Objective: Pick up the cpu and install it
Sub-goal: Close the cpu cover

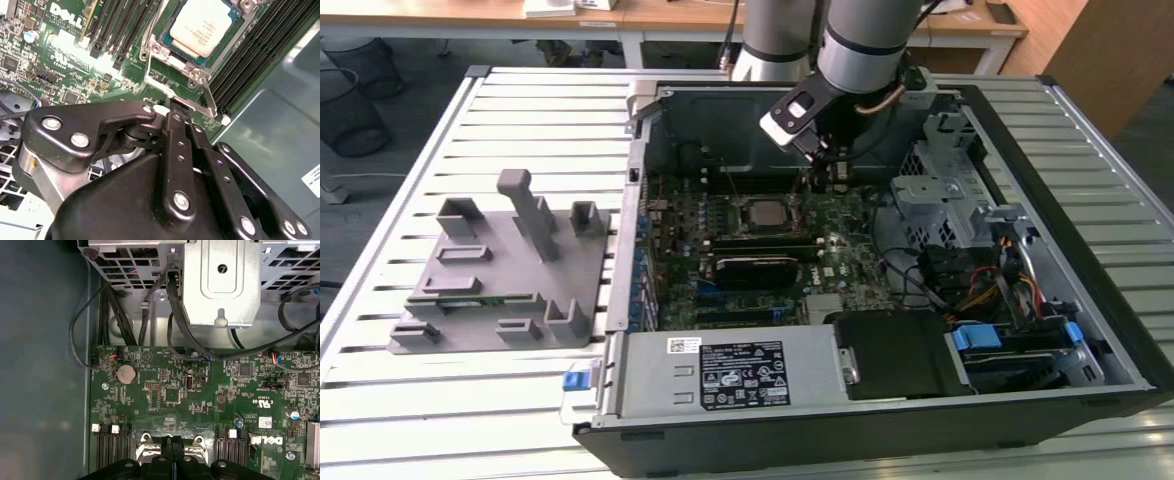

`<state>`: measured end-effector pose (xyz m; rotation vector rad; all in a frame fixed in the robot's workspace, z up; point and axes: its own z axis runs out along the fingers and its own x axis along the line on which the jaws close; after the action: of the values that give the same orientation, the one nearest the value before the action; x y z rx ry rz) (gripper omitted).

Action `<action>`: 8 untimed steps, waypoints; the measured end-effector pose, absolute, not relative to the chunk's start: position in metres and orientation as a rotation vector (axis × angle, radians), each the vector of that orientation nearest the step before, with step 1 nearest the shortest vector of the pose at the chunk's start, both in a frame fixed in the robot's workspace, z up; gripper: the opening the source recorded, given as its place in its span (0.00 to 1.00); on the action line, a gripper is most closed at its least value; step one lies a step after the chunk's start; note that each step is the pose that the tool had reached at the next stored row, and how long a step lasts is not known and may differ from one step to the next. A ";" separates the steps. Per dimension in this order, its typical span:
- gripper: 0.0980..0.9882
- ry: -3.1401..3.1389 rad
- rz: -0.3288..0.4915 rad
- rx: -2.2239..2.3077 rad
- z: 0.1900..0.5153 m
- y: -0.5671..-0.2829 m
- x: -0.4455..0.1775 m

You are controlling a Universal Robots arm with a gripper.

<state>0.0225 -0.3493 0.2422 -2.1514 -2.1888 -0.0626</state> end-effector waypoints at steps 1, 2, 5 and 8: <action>0.01 -2.189 -0.063 -2.151 0.242 -0.349 0.022; 0.01 -2.189 -0.063 -2.151 0.242 -0.349 0.022; 0.01 -2.189 -0.063 -2.151 0.241 -0.349 0.021; 0.01 -2.189 -0.063 -2.151 0.240 -0.349 0.020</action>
<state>0.0201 -0.3492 0.2403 -2.1514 -2.1887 -0.0627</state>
